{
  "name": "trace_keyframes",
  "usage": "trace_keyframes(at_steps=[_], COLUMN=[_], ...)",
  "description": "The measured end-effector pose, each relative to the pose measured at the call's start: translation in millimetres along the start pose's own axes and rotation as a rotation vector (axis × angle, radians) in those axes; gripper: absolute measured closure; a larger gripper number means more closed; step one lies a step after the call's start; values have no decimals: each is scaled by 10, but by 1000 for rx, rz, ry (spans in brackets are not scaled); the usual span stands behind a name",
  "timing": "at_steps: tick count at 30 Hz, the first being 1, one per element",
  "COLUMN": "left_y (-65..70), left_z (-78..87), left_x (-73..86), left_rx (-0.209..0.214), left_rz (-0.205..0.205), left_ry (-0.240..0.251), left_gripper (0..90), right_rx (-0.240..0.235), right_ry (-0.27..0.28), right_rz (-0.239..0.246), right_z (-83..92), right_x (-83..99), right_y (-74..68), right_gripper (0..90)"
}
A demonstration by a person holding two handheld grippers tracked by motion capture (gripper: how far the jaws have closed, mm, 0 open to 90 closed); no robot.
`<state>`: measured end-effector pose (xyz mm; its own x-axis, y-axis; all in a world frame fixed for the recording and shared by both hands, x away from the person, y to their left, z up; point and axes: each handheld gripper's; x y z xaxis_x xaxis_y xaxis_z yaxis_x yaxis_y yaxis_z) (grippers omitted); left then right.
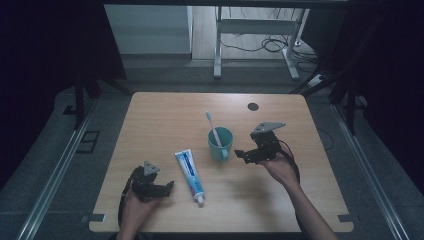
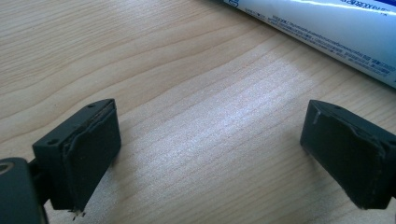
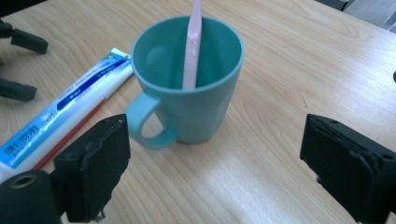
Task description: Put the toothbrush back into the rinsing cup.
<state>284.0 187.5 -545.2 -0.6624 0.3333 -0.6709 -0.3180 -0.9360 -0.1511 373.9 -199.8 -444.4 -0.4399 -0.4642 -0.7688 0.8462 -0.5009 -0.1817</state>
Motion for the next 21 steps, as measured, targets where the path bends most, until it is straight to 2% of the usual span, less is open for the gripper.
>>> trace_keyframes(at_steps=[14, 21], left_y=[1, -1], left_z=[-1, 0], left_x=[0, 0], left_rx=[0, 0], left_rz=[1, -1], left_ry=[1, 0], left_gripper=[51, 51], right_rx=[22, 26], right_ry=[-1, -16], right_rz=[-24, -28], right_z=[115, 144], right_x=[305, 409], right_y=[26, 14], right_gripper=[0, 0])
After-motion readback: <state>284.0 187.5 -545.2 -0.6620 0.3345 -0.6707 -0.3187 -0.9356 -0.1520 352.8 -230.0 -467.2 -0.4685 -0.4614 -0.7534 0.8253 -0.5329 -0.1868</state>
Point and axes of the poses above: each handheld gripper's, and its own axes: z roughly backward along the jaws, x roughly out of its underside, y roughly to its right, and after that the axes turned 14 degrees about -x, right-handed
